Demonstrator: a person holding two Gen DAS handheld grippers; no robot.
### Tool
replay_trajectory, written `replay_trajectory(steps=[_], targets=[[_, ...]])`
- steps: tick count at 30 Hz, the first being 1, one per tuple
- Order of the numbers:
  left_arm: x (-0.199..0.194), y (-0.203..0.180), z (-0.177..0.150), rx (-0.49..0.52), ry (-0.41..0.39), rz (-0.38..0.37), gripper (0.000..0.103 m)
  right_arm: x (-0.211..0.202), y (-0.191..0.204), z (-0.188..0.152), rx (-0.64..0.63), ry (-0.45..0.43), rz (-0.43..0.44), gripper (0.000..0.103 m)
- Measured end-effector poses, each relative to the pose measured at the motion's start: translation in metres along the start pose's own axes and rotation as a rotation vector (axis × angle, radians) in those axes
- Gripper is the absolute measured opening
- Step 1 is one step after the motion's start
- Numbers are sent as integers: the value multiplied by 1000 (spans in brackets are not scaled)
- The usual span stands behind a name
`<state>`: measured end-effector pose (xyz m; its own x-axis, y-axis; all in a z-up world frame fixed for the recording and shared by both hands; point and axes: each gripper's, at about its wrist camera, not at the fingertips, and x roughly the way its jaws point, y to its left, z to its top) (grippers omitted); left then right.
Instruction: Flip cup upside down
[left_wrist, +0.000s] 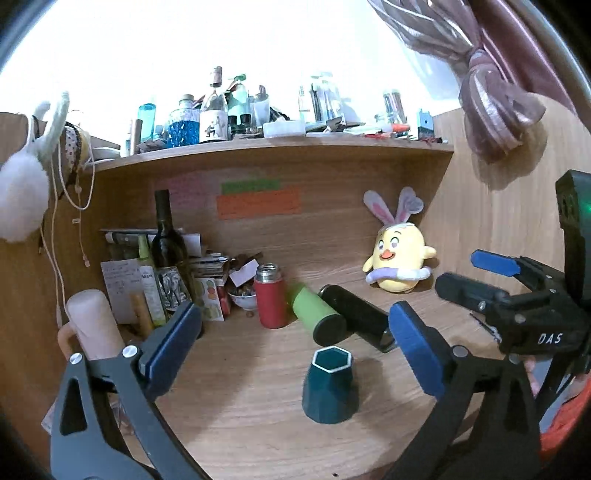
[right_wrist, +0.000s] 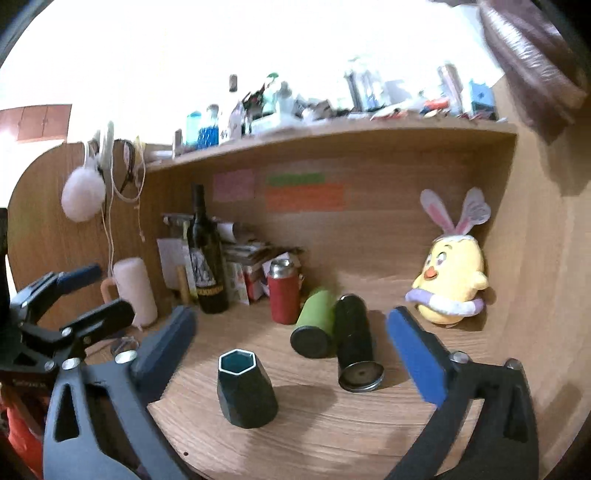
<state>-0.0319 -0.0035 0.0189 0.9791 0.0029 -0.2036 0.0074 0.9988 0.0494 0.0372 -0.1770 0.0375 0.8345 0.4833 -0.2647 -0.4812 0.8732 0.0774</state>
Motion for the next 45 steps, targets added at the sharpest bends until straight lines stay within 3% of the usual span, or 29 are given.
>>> replay_trajectory(steps=[10,45], targets=[[-22,-5,-9,-28,6,13,103,-28,10,-5,-7,-24,-7,103],[-18,1,-9,-48,29,13,103,-27,4,-6,20,-22,-15,103]])
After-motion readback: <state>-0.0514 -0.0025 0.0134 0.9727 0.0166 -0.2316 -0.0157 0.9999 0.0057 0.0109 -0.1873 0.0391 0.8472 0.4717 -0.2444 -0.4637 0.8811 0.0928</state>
